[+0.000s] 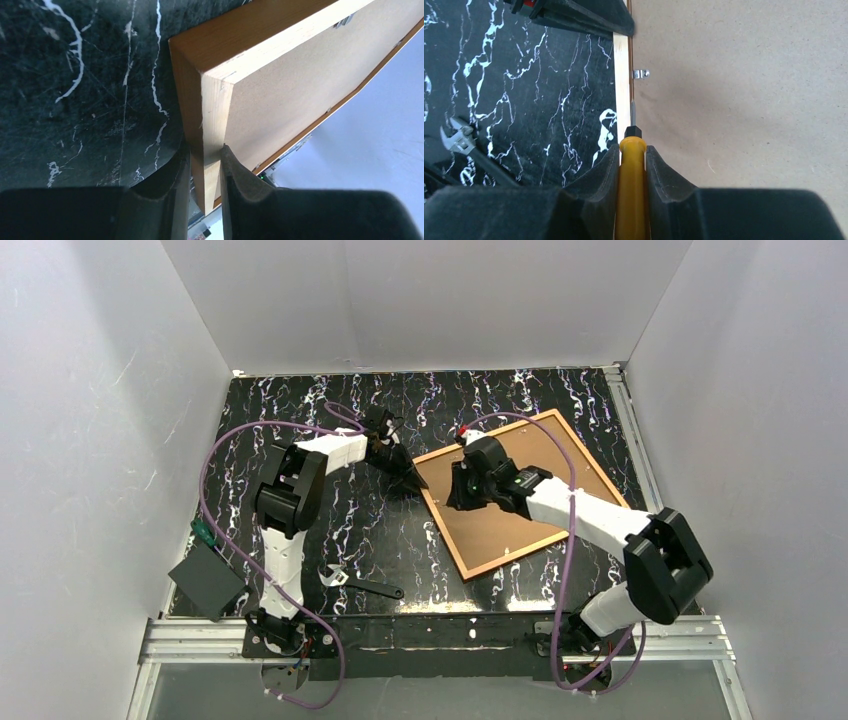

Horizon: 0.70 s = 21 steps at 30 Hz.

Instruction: Take the photo out of the frame

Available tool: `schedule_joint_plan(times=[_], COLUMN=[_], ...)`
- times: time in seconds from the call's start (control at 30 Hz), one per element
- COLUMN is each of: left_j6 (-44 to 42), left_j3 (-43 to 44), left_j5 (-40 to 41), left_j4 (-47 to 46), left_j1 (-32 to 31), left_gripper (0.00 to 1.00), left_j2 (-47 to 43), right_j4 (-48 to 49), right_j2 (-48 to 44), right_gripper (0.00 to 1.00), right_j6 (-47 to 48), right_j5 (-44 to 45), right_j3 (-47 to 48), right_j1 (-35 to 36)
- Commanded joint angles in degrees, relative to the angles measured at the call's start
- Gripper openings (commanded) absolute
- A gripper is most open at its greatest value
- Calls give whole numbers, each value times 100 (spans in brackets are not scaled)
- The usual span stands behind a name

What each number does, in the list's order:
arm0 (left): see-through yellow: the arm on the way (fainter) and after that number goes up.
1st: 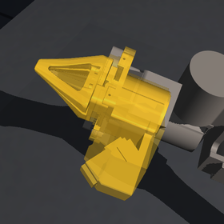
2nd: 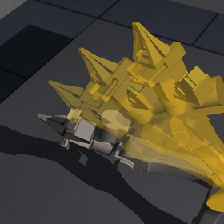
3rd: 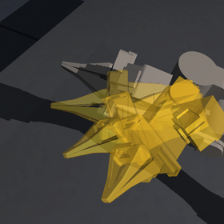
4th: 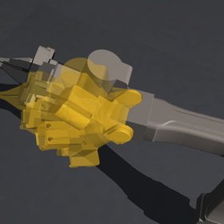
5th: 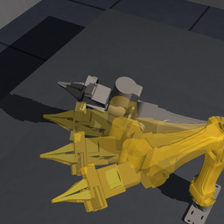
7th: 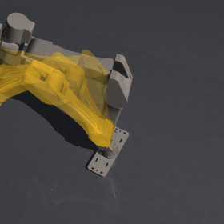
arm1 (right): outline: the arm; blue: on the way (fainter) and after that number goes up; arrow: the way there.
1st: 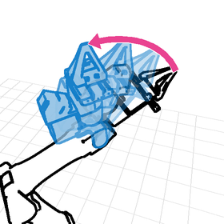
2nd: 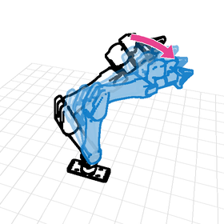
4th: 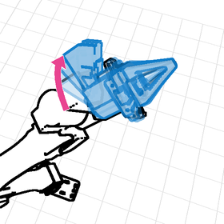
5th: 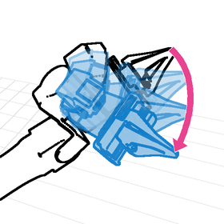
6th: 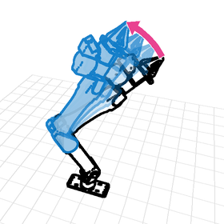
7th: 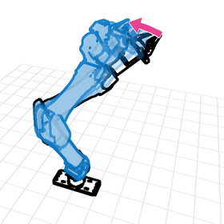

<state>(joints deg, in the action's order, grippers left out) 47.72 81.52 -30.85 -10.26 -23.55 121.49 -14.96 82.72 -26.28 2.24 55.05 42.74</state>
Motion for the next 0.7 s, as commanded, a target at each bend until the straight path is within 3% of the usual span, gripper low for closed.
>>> schedule_joint_plan(times=[0.0, 0.2, 0.67], left_j6=[27, 26, 58], left_j3=[-184, -300, -408], left_j5=[-130, -234, -308], left_j4=[350, 325, 395], left_j1=[35, 76, 79], left_gripper=[0, 0, 0], left_j2=[372, 307, 255], right_j4=[266, 191, 593], right_j2=[261, 489, 965], right_gripper=[1, 1, 1], right_j6=[158, 157, 16], right_j5=[479, 1042, 1000], right_j3=[382, 455, 655], right_j1=[174, 330, 472])
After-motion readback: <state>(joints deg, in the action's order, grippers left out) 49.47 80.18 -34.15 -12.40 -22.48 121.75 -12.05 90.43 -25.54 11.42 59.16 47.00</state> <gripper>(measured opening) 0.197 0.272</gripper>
